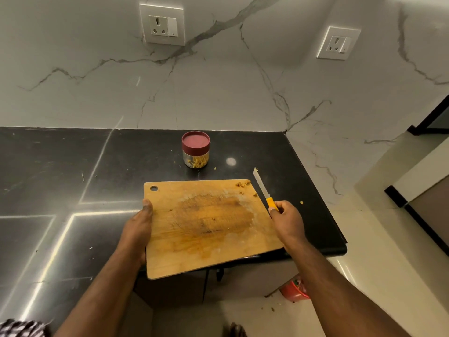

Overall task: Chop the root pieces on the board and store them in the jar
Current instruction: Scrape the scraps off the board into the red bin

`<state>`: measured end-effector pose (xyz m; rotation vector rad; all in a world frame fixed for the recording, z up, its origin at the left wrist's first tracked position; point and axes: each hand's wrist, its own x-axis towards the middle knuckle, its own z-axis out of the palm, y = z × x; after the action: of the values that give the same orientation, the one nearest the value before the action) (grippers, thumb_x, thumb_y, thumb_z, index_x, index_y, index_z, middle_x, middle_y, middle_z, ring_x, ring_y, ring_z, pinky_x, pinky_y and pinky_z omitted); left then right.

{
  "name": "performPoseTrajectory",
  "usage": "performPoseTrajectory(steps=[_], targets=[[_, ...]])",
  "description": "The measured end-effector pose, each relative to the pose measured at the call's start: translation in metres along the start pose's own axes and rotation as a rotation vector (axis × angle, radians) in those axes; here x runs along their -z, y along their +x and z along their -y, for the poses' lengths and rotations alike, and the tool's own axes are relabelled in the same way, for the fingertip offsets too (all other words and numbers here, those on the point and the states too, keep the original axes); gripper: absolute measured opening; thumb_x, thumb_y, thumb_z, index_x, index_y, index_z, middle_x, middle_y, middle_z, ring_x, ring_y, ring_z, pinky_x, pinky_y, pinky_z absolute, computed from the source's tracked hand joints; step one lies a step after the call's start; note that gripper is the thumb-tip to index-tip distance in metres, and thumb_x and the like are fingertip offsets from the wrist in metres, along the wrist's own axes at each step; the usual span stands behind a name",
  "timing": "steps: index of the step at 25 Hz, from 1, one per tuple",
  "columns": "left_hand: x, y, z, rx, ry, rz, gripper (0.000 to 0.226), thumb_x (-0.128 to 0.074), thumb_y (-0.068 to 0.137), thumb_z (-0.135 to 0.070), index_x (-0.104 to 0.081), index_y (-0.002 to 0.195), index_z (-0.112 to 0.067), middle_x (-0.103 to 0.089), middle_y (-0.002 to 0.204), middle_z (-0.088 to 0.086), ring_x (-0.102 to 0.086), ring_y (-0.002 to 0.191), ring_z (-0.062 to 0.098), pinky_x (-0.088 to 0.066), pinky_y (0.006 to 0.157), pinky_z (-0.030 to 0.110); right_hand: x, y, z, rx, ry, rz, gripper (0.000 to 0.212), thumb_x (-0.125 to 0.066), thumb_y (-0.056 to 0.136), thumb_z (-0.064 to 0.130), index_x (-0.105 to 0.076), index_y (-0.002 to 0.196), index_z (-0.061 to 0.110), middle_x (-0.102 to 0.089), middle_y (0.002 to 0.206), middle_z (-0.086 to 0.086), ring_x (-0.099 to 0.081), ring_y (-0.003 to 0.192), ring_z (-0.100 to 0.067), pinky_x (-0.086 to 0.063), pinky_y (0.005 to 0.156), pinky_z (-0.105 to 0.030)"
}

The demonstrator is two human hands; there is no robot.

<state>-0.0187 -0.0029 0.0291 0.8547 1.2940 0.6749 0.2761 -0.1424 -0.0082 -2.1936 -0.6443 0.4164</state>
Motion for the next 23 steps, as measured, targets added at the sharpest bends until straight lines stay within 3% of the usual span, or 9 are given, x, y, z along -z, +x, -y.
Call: performPoseTrajectory(steps=[3,6,10,14,17,20,23], targets=[[0.002,-0.020,0.013,-0.019,0.010,-0.023,0.055,-0.042,0.097,-0.062,-0.061,0.119,-0.016,-0.068,0.102,0.010,-0.066,0.090,0.030,-0.053,0.081,0.053,0.015,-0.001,-0.012,0.099,-0.037,0.000,0.002,-0.061,0.095,0.028,-0.062,0.095,0.028,-0.062,0.099,0.002,-0.059,0.089,-0.014,-0.052,0.079,-0.036],[0.000,-0.045,0.030,-0.047,0.009,-0.069,0.066,-0.047,0.085,-0.071,-0.063,0.117,-0.017,-0.070,0.109,0.012,-0.068,0.099,0.035,-0.052,0.094,0.060,0.035,-0.004,-0.025,0.223,-0.068,0.049,0.012,-0.060,0.095,0.026,-0.065,0.106,0.023,-0.058,0.104,0.004,-0.057,0.093,-0.013,-0.047,0.078,-0.029],[-0.019,-0.092,0.069,-0.060,-0.044,-0.141,0.078,-0.052,0.077,-0.075,-0.063,0.126,-0.016,-0.070,0.119,0.016,-0.068,0.105,0.039,-0.052,0.094,0.064,0.066,-0.010,-0.056,0.363,-0.095,0.156,0.019,-0.059,0.097,0.023,-0.065,0.114,0.019,-0.055,0.104,0.005,-0.055,0.093,-0.010,-0.040,0.074,-0.021],[-0.051,-0.150,0.112,-0.027,-0.126,-0.166,0.066,-0.045,0.093,-0.063,-0.061,0.128,-0.010,-0.070,0.117,0.019,-0.068,0.104,0.040,-0.057,0.080,0.052,0.104,-0.025,-0.102,0.396,-0.099,0.246,0.021,-0.057,0.098,0.023,-0.066,0.117,0.020,-0.054,0.107,0.006,-0.053,0.094,-0.008,-0.040,0.076,-0.021],[-0.068,-0.191,0.141,0.013,-0.145,-0.147,0.066,-0.046,0.093,-0.063,-0.060,0.131,-0.011,-0.069,0.120,0.019,-0.067,0.106,0.044,-0.054,0.086,0.060,0.133,-0.039,-0.137,0.415,-0.104,0.297,0.024,-0.056,0.098,0.022,-0.067,0.119,0.020,-0.055,0.108,0.004,-0.055,0.096,-0.011,-0.041,0.078,-0.021],[-0.081,-0.222,0.161,0.041,-0.140,-0.144,0.054,-0.046,0.094,-0.062,-0.063,0.119,-0.017,-0.069,0.119,0.019,-0.065,0.107,0.046,-0.050,0.092,0.067,0.156,-0.050,-0.168,0.416,-0.113,0.323,0.027,-0.057,0.097,0.021,-0.066,0.122,0.021,-0.058,0.110,0.004,-0.055,0.097,-0.011,-0.040,0.077,-0.018],[-0.094,-0.249,0.185,0.061,-0.172,-0.135,0.047,-0.046,0.096,-0.059,-0.062,0.116,-0.019,-0.069,0.116,0.017,-0.065,0.105,0.045,-0.052,0.088,0.064,0.179,-0.066,-0.199,0.402,-0.115,0.298,0.028,-0.058,0.096,0.021,-0.067,0.123,0.022,-0.058,0.105,0.006,-0.053,0.093,-0.007,-0.036,0.077,-0.014]])
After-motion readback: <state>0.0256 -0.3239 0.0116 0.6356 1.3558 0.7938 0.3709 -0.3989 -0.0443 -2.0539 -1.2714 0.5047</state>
